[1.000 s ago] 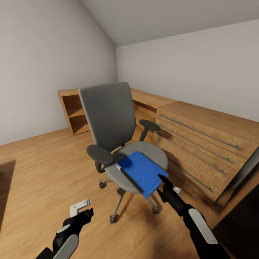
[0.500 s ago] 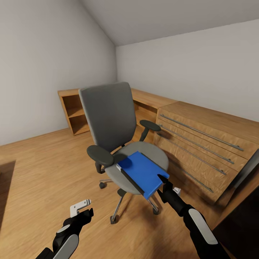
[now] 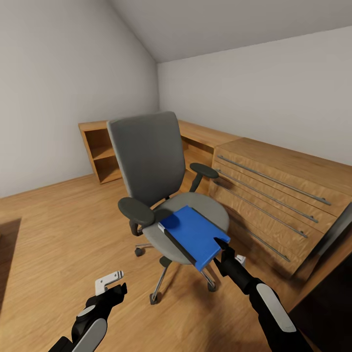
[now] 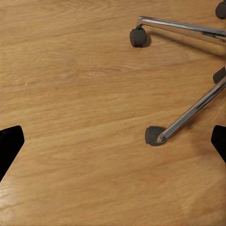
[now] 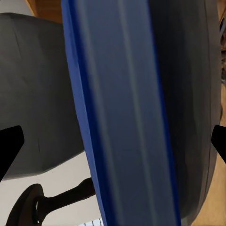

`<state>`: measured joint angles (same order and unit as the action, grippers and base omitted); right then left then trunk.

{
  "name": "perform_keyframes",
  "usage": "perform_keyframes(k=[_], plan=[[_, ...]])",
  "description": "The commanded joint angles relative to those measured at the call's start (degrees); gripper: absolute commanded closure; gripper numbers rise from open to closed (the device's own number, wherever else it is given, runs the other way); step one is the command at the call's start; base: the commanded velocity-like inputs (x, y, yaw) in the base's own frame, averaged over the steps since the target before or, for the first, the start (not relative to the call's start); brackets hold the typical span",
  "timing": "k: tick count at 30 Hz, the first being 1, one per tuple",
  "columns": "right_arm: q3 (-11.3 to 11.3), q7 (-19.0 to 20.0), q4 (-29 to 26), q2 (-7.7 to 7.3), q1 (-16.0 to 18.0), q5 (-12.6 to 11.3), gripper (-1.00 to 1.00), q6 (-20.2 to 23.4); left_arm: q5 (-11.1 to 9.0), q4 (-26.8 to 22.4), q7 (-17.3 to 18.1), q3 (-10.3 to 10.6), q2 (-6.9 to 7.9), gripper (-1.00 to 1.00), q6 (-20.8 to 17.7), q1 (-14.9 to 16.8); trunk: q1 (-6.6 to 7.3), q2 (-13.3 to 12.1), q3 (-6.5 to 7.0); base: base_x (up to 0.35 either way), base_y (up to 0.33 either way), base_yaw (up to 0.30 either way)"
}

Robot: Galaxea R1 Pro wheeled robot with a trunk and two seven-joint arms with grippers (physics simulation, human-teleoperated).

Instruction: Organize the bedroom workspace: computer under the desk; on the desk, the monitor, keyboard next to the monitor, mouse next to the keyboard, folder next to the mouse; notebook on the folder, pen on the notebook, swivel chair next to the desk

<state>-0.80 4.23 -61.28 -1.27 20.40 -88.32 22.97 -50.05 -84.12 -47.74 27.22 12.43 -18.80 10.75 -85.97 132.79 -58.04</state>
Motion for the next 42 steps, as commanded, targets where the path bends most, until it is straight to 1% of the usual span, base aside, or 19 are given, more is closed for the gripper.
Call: perform_keyframes(k=[1, 26, 27, 41, 42], plan=[[-0.1, 0.1, 0.0, -0.04, 0.0, -0.3, -1.00, 0.1, -0.2, -0.1, -0.4, 0.1, 0.05, -1.00, -0.2, 0.1, 0.01, 0.0, -0.05, 0.000, 0.000, 0.000], [-0.1, -0.4, -0.1, -0.09, 0.0, -0.3, -1.00, 0.1, -0.2, -0.1, -0.4, 0.1, 0.05, -1.00, -0.2, 0.1, 0.01, 0.0, -0.05, 0.000, 0.000, 0.000], [-0.1, -0.4, -0.1, -0.11, 0.0, -0.3, 1.00, 0.1, -0.2, -0.1, -0.4, 0.1, 0.05, -1.00, -0.2, 0.1, 0.01, 0.0, -0.05, 0.000, 0.000, 0.000], [-0.1, -0.4, -0.1, -0.13, 0.0, -0.3, 1.00, 0.1, -0.3, -0.1, -0.3, 0.1, 0.05, -1.00, -0.2, 0.1, 0.01, 0.0, -0.05, 0.000, 0.000, 0.000], [-0.1, -0.4, -0.1, -0.18, 0.0, -0.3, 1.00, 0.1, -0.3, -0.1, -0.4, 0.1, 0.05, -1.00, -0.2, 0.1, 0.23, -0.4, 0.13, 0.000, 0.000, 0.000]])
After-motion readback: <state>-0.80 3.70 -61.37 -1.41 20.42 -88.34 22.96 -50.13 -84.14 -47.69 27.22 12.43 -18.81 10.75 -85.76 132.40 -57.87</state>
